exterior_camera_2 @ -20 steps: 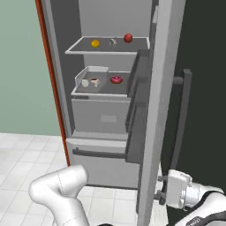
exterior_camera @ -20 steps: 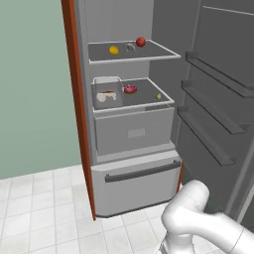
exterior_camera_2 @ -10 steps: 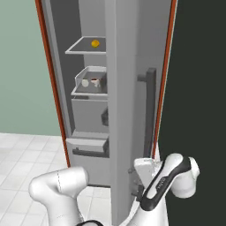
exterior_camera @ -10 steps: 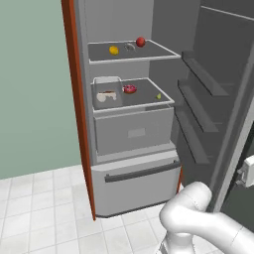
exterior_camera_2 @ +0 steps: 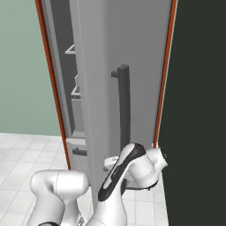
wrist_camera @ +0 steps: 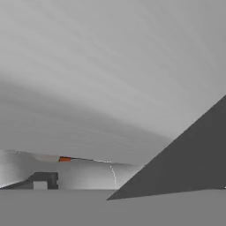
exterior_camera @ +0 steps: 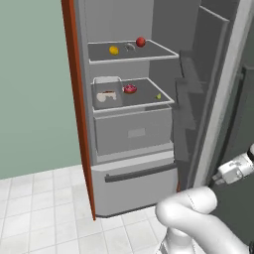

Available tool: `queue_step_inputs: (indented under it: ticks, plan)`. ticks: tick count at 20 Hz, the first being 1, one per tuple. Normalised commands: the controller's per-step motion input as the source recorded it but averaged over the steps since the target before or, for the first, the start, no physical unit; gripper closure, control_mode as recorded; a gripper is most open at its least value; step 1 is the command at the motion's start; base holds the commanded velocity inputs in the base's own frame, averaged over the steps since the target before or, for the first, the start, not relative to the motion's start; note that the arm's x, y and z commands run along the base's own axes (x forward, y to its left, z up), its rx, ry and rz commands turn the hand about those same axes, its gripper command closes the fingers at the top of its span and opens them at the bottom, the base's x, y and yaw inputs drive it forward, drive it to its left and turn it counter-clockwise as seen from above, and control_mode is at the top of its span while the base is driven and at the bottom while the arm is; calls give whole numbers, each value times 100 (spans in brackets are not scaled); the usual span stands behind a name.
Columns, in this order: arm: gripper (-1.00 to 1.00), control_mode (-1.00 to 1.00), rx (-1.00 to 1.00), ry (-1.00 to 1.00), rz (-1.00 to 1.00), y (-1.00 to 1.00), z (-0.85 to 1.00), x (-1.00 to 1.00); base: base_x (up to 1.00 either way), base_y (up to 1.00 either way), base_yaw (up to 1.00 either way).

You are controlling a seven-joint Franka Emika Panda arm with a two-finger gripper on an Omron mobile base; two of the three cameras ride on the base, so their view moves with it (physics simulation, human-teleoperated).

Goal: Place the tupperware on the second highest shelf of the fridge. Make space for the tupperware among the existing items by rearranging them on the shelves if needed. Close the fridge door when finished.

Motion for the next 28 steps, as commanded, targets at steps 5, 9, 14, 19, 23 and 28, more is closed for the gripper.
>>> queue_step_inputs:
  ticks: [5,9,14,19,23,28]
  plan:
    - [-100,-100,-13,-13,-3,100,18,100,0,0,0]
    - [-100,-100,-9,-13,-1,100,30,100,0,0,0]
    - [-100,-100,-13,-14,-10,100,24,96,0,0,0]
    - [-100,-100,-18,-8,-15,100,15,100,0,0,0]
    - [-100,-100,-24,-2,-19,100,18,100,0,0,0]
    - [-100,-100,-28,-3,-23,100,13,100,0,0,0]
